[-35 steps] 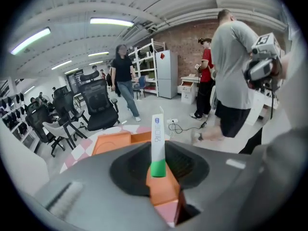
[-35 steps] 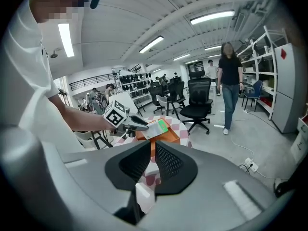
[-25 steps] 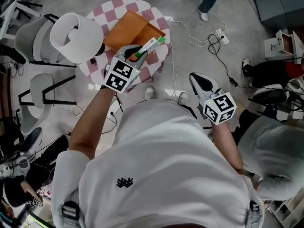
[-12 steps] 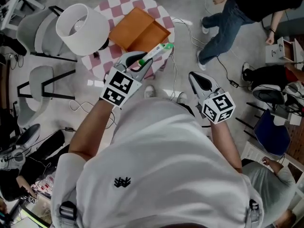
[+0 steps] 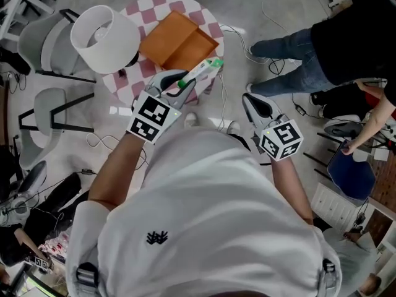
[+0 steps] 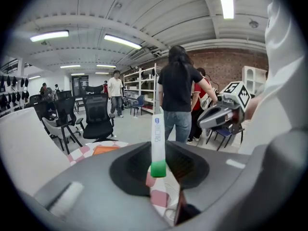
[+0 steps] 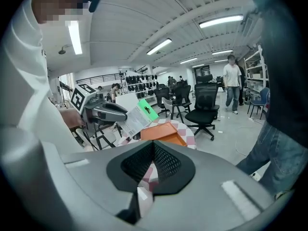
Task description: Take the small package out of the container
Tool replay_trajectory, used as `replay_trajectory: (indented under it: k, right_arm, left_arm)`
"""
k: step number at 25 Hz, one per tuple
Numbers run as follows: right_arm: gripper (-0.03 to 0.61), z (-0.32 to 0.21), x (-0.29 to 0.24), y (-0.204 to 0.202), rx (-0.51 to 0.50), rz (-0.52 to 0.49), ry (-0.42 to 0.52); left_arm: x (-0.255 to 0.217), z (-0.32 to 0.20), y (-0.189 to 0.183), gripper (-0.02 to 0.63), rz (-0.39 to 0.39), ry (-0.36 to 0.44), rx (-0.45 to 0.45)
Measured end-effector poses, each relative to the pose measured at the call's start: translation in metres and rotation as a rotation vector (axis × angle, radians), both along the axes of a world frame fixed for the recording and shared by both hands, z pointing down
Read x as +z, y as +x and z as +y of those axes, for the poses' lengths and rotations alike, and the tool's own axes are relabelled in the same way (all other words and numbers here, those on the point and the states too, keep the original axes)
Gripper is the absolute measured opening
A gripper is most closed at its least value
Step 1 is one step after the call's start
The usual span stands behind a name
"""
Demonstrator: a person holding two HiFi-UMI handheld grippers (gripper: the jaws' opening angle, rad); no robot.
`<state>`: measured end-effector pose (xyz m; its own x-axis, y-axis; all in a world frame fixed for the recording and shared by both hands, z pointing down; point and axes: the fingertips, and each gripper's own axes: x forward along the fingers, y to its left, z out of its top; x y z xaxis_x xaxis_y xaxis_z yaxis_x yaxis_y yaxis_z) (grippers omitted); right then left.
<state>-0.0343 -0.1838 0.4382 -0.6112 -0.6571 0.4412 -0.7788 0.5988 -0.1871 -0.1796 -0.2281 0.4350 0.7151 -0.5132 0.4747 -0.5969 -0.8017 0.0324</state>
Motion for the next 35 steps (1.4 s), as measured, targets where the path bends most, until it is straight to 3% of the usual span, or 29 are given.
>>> replay_trajectory:
  k: [35]
  right_arm:
    - [0.000, -0.002, -0.005, 0.009, 0.011, 0.002, 0.018]
  left_arm:
    - [0.011, -0.008, 0.007, 0.146, -0.029, -0.026, -0.006]
